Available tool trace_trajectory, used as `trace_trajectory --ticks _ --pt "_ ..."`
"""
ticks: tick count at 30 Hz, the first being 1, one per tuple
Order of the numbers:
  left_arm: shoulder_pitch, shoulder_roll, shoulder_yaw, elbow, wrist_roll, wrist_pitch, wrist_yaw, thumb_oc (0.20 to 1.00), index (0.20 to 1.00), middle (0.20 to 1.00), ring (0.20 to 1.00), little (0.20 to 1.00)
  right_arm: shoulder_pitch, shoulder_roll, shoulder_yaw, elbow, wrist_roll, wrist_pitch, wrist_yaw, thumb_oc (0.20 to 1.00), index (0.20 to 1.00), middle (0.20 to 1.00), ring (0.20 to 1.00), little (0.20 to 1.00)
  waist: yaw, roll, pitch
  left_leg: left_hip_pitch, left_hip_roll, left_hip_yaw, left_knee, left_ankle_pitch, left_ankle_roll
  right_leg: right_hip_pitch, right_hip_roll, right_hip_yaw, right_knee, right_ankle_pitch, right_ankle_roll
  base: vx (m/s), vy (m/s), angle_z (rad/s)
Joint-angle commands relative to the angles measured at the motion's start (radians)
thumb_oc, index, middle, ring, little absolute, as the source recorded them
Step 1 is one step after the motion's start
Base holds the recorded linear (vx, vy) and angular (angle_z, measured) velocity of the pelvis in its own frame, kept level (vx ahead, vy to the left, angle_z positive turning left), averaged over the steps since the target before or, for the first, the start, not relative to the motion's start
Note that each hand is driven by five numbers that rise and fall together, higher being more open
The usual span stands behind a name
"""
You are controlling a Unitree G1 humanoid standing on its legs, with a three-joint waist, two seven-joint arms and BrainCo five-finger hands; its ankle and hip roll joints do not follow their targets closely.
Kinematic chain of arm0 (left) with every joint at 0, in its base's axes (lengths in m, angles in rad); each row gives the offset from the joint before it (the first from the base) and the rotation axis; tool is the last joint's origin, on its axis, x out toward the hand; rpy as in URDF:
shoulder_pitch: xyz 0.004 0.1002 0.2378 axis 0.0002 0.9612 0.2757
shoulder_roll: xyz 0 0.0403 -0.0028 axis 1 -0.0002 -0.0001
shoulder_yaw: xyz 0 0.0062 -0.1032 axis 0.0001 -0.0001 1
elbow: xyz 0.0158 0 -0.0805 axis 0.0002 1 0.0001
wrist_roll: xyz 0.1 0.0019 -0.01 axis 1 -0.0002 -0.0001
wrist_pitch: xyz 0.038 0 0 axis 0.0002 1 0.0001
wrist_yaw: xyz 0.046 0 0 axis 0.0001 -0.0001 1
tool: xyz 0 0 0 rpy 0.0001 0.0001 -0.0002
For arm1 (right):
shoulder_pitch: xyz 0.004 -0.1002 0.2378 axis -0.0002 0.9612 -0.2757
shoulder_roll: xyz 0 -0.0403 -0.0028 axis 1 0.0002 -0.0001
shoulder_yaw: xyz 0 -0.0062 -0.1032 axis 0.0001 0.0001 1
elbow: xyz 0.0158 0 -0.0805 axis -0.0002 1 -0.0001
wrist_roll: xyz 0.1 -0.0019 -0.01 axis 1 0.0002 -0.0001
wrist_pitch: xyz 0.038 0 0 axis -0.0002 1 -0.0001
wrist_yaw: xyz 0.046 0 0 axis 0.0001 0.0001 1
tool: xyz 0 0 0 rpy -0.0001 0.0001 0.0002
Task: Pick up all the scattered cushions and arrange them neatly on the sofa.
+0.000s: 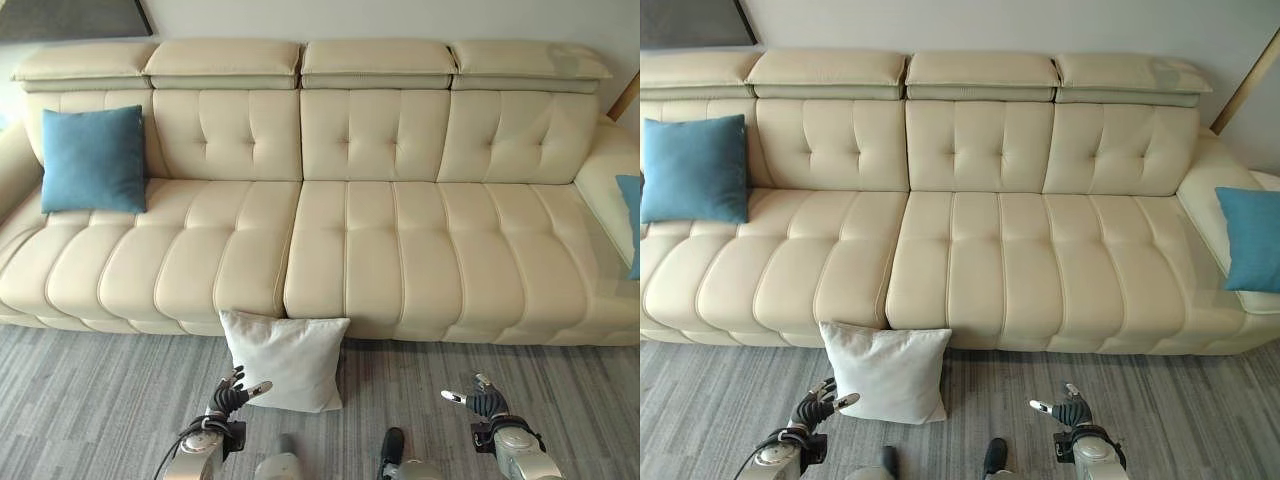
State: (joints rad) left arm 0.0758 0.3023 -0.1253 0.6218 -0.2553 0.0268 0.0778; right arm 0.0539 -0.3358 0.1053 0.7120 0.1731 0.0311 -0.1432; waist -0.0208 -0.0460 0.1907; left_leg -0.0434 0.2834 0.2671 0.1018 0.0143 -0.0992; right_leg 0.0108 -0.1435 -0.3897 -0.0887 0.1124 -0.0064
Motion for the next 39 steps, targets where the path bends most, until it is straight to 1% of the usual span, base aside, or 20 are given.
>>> trace_trajectory --ticks 1,4,5,7,9,12,15,19,20,23,27,28,29,30,31,32,33,34,35,39 --pt "0.002 0.035 0.01 -0.048 0.004 -0.052 0.011 1.0 1.0 1.0 1.0 1.0 -0.021 -0.014 0.013 -0.011 -0.007 -0.02 0.009 1.0 1.0 1.0 1.0 1.0 0.002 -0.001 -0.024 0.026 0.042 -0.055 -0.094 0.094 -0.051 0.094 -0.036 0.02 0.081 -0.198 0.13 0.1 0.479 0.39" --pt "-0.003 0.033 -0.011 -0.048 0.009 -0.056 -0.003 1.0 1.0 1.0 1.0 1.0 -0.026 -0.014 0.007 -0.007 -0.02 -0.023 0.02 1.0 1.0 1.0 1.0 1.0 0.009 0.01 -0.039 0.028 0.005 -0.102 -0.137 0.062 -0.057 0.098 -0.083 0.01 0.093 -0.176 0.155 0.06 0.407 0.29" --pt "-0.003 0.033 -0.011 -0.048 0.009 -0.056 -0.003 1.0 1.0 1.0 1.0 1.0 -0.026 -0.014 0.007 -0.007 -0.021 -0.023 0.02 1.0 1.0 1.0 1.0 1.0 0.008 0.009 -0.039 0.028 0.004 -0.103 -0.137 0.062 -0.056 0.098 -0.084 0.009 0.093 -0.176 0.156 0.01 0.259 0.27" --pt "-0.007 0.038 -0.026 -0.033 0.026 -0.06 -0.012 1.0 1.0 1.0 1.0 1.0 -0.032 -0.006 0.012 -0.006 -0.03 -0.024 0.023 1.0 1.0 1.0 1.0 1.0 0.017 -0.001 -0.041 0.033 -0.041 -0.105 -0.155 0.038 -0.046 0.084 -0.131 0.005 0.11 -0.136 0.174 0.0 0.424 0.5" --pt "-0.017 0.053 -0.026 -0.012 0.056 -0.052 -0.014 1.0 1.0 1.0 1.0 1.0 -0.043 0.018 0.024 -0.008 -0.046 -0.011 0.025 1.0 1.0 1.0 1.0 1.0 0.023 -0.017 -0.04 0.041 -0.107 -0.099 -0.173 0.007 -0.011 0.051 -0.188 0.019 0.15 -0.079 0.195 0.0 0.491 0.25" --pt "-0.03 0.075 -0.025 0.004 0.07 -0.043 -0.01 1.0 1.0 1.0 1.0 1.0 -0.057 0.05 0.049 -0.002 -0.069 -0.003 0.02 1.0 1.0 1.0 1.0 1.0 0.029 -0.023 -0.027 0.047 -0.146 -0.083 -0.18 -0.014 0.026 -0.004 -0.22 0.024 0.243 -0.054 0.195 -0.01 0.309 0.11" --pt "-0.028 0.084 -0.023 0.009 0.076 -0.037 -0.007 1.0 1.0 1.0 1.0 1.0 -0.063 0.07 0.065 0.006 -0.069 0.003 0.02 1.0 1.0 1.0 1.0 1.0 0.022 -0.018 -0.016 0.068 -0.164 -0.064 -0.184 -0.021 0.045 -0.038 -0.157 0.066 0.262 -0.094 0.172 0.03 0.197 -0.15" --pt "-0.027 0.086 -0.013 0.033 0.077 -0.032 -0.009 1.0 1.0 1.0 1.0 1.0 -0.072 0.074 0.079 0.012 -0.061 -0.001 0.011 1.0 1.0 1.0 1.0 1.0 0.028 -0.016 -0.013 0.089 -0.185 -0.023 -0.188 -0.03 0.055 -0.036 -0.081 -0.005 0.214 -0.132 0.151 0.04 0.067 -0.26" --pt "-0.025 0.081 -0.005 0.039 0.067 -0.03 -0.005 1.0 1.0 1.0 1.0 1.0 -0.079 0.068 0.082 0.014 -0.055 -0.003 0.006 1.0 1.0 1.0 1.0 1.0 0.027 -0.01 -0.006 0.116 -0.188 -0.006 -0.183 -0.056 0.048 -0.043 -0.032 -0.028 0.186 -0.151 0.152 0.09 -0.017 -0.76" --pt "-0.02 0.07 -0.008 0.026 0.059 -0.034 -0.011 1.0 1.0 1.0 1.0 1.0 -0.073 0.059 0.081 0.011 -0.044 -0.007 0.005 1.0 1.0 1.0 1.0 1.0 0.013 -0.013 -0.008 0.127 -0.19 0.011 -0.167 -0.062 0.044 -0.019 -0.001 -0.002 0.121 -0.161 0.139 0.06 -0.073 -0.55" --pt "-0.007 0.055 -0.003 -0.005 0.032 -0.032 -0.015 1.0 1.0 1.0 1.0 1.0 -0.071 0.046 0.076 0.014 -0.021 -0.012 0.008 1.0 1.0 1.0 1.0 1.0 0.009 -0.026 0.001 0.071 -0.169 0.013 0.0 -0.083 0.034 0.012 0.013 0.025 0.082 -0.157 0.106 0.0 -0.136 -0.17" --pt "-0.008 0.053 -0.005 -0.014 0.025 -0.031 -0.014 1.0 1.0 1.0 1.0 1.0 -0.073 0.039 0.079 0.018 -0.021 -0.01 0.01 1.0 1.0 1.0 1.0 1.0 0.011 -0.028 0.012 0.044 -0.161 0.0 0.063 -0.09 0.032 0.018 0.012 0.029 0.083 -0.164 0.092 -0.01 -0.104 -0.15" --pt "-0.015 0.047 -0.008 -0.011 0.016 -0.037 -0.008 1.0 1.0 1.0 1.0 1.0 -0.078 0.032 0.08 0.016 -0.016 -0.013 0.006 1.0 1.0 1.0 1.0 1.0 0.02 -0.028 0.027 0.003 -0.159 -0.035 0.136 -0.075 0.023 0.021 0.013 0.036 0.083 -0.167 0.084 -0.03 -0.081 -0.05" --pt "-0.019 0.041 -0.009 -0.014 0.004 -0.041 -0.003 1.0 1.0 1.0 1.0 1.0 -0.084 0.026 0.081 0.017 -0.014 -0.013 0.008 1.0 1.0 1.0 1.0 1.0 0.027 -0.026 0.034 -0.029 -0.171 -0.078 0.147 -0.071 0.017 0.026 0.017 0.039 0.073 -0.173 0.079 0.0 -0.029 0.04" --pt "-0.015 0.035 -0.008 -0.022 0.001 -0.039 -0.002 1.0 1.0 1.0 1.0 1.0 -0.088 0.019 0.079 0.02 -0.02 -0.011 0.007 1.0 1.0 1.0 1.0 1.0 0.032 -0.024 0.033 -0.049 -0.186 -0.121 0.112 -0.076 0.017 0.032 0.019 0.042 0.064 -0.176 0.082 0.05 0.013 0.05" --pt "-0.006 0.031 -0.009 -0.031 0.001 -0.033 -0.002 1.0 1.0 1.0 1.0 1.0 -0.087 0.013 0.077 0.02 -0.024 -0.01 0.007 1.0 1.0 1.0 1.0 1.0 0.039 -0.021 0.033 -0.06 -0.19 -0.154 0.066 -0.059 0.015 0.037 0.022 0.045 0.06 -0.176 0.086 0.06 0.024 -0.06" --pt "-0.005 0.031 -0.009 -0.031 0.001 -0.033 -0.002 1.0 1.0 1.0 1.0 1.0 -0.087 0.013 0.078 0.02 -0.024 -0.01 0.007 1.0 1.0 1.0 1.0 1.0 0.038 -0.021 0.033 -0.059 -0.19 -0.154 0.063 -0.058 0.015 0.037 0.021 0.045 0.06 -0.176 0.086 0.09 0.067 -0.16" --pt "0.006 0.032 -0.008 -0.035 -0.001 -0.032 -0.002 1.0 1.0 1.0 1.0 1.0 -0.081 0.007 0.072 0.014 -0.029 -0.008 0.006 1.0 1.0 1.0 1.0 1.0 0.042 -0.008 0.025 -0.048 -0.186 -0.171 -0.041 -0.024 0.021 0.037 0.031 0.048 0.062 -0.179 0.09 0.1 0.074 -0.18" --pt "0.007 0.034 -0.008 -0.03 0.006 -0.029 -0.004 1.0 1.0 1.0 1.0 1.0 -0.075 0.007 0.072 0.012 -0.035 -0.009 0.006 1.0 1.0 1.0 1.0 1.0 0.038 -0.001 0.019 -0.039 -0.184 -0.171 -0.072 -0.01 0.022 0.037 0.036 0.046 0.062 -0.182 0.091 0.13 0.102 -0.19" --pt "0.007 0.037 -0.014 -0.016 0.021 -0.025 -0.013 1.0 1.0 1.0 1.0 1.0 -0.073 0.008 0.082 0.02 -0.047 -0.006 0.005 1.0 1.0 1.0 1.0 1.0 0.031 0.005 0.005 -0.011 -0.196 -0.163 -0.099 -0.006 0.033 0.035 0.033 0.066 0.059 -0.181 0.092 0.07 0.076 -0.24"
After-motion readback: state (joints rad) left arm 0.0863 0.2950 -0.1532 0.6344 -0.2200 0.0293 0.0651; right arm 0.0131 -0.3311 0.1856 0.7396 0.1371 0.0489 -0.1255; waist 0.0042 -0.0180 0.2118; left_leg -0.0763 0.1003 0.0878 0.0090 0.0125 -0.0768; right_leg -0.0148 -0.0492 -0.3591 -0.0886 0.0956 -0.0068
